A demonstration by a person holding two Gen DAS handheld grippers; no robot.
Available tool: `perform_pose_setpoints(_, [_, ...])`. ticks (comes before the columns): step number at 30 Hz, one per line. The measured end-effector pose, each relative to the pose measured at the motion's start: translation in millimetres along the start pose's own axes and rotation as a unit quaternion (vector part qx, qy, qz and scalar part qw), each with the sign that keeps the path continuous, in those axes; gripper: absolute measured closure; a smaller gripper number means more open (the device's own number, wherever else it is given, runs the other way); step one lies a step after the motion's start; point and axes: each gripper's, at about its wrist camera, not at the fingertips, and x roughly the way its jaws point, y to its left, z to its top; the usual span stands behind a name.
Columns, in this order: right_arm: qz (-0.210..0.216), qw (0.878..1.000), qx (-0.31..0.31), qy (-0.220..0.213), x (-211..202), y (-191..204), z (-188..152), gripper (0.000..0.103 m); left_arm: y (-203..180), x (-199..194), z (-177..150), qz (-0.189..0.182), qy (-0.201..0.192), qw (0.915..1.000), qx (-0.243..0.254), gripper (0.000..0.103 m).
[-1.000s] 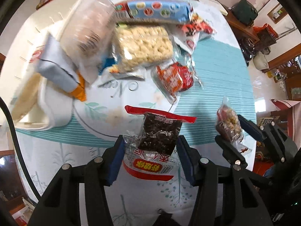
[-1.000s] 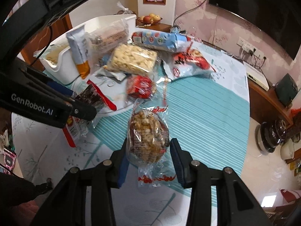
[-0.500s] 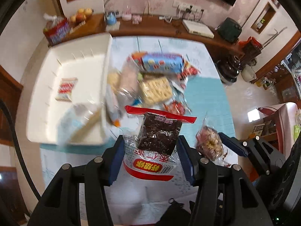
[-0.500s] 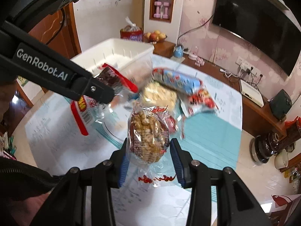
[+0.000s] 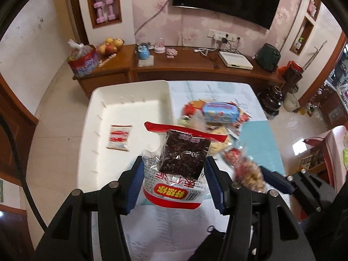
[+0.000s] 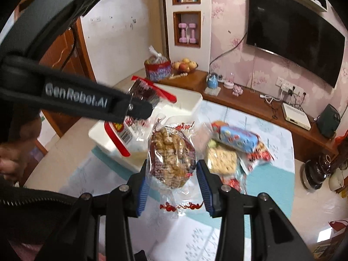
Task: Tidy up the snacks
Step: 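Carry both snacks over the white tray and open both tools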
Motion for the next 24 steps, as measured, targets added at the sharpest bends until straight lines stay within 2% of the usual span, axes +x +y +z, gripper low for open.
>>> perform_pose_setpoints(11, [0.030, 0.999, 0.008, -0.043, 38.7, 47.2, 44.1, 0.061, 92.5, 0.2, -2.2, 0.036, -0.052, 0.9971, -0.042, 0.049])
perform_pose_setpoints(13, [0.034, 0.998, 0.004, -0.045, 48.7, 56.3, 49.3, 0.061, 106.3, 3.3, -2.8, 0.056, -0.060, 0.9953, -0.050, 0.049])
perform_pose_setpoints(16, [0.032, 0.998, -0.005, -0.045, 63.2, 68.5, 55.0, 0.061, 124.0, 11.4, -1.9, 0.072, -0.054, 0.9938, -0.065, 0.049])
perform_pose_setpoints(24, [0.057, 0.997, 0.008, -0.047, 87.2, 81.8, 60.6, 0.060, 144.2, 28.8, -8.1, 0.075, -0.021, 0.9930, -0.088, 0.044])
